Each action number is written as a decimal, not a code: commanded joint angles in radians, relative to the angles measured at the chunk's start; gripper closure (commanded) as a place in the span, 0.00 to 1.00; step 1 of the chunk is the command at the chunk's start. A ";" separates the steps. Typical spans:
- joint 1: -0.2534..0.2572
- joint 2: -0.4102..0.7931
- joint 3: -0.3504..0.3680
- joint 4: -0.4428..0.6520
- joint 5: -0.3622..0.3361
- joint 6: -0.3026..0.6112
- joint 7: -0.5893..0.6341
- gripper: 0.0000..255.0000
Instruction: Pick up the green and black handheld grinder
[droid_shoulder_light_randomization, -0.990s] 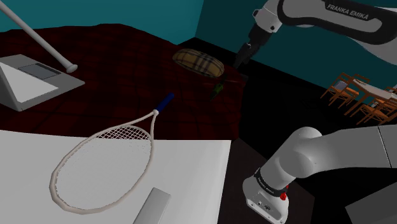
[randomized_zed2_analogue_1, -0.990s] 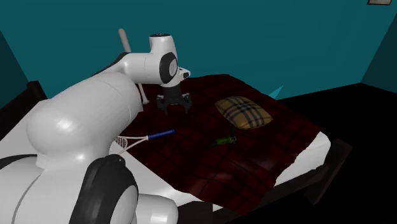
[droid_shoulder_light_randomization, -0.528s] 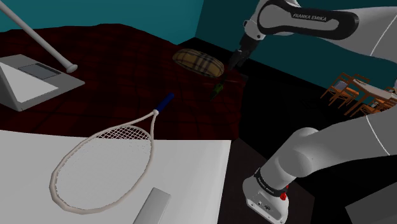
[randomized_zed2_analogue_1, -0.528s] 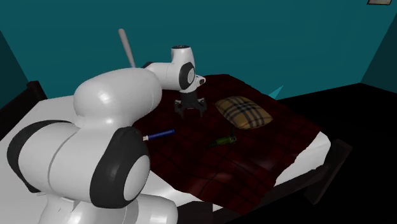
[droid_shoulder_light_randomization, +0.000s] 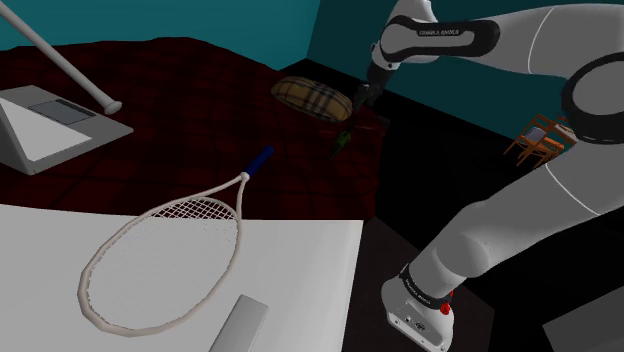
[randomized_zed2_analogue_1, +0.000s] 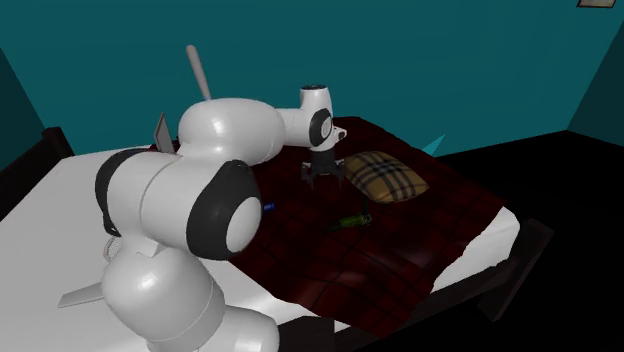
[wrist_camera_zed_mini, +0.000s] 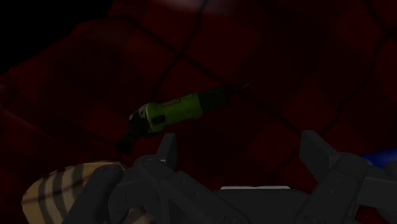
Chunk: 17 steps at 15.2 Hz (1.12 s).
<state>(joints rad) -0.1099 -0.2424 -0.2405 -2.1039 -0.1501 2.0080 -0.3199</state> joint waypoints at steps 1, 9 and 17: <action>-0.009 0.071 -0.022 0.040 0.004 0.027 -0.026 0.00; -0.059 0.359 -0.084 0.250 0.058 0.082 -0.128 0.00; -0.110 0.551 -0.098 0.390 0.106 0.120 -0.183 0.00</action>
<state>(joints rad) -0.2161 0.2966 -0.3382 -1.7151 -0.0485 2.1168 -0.4991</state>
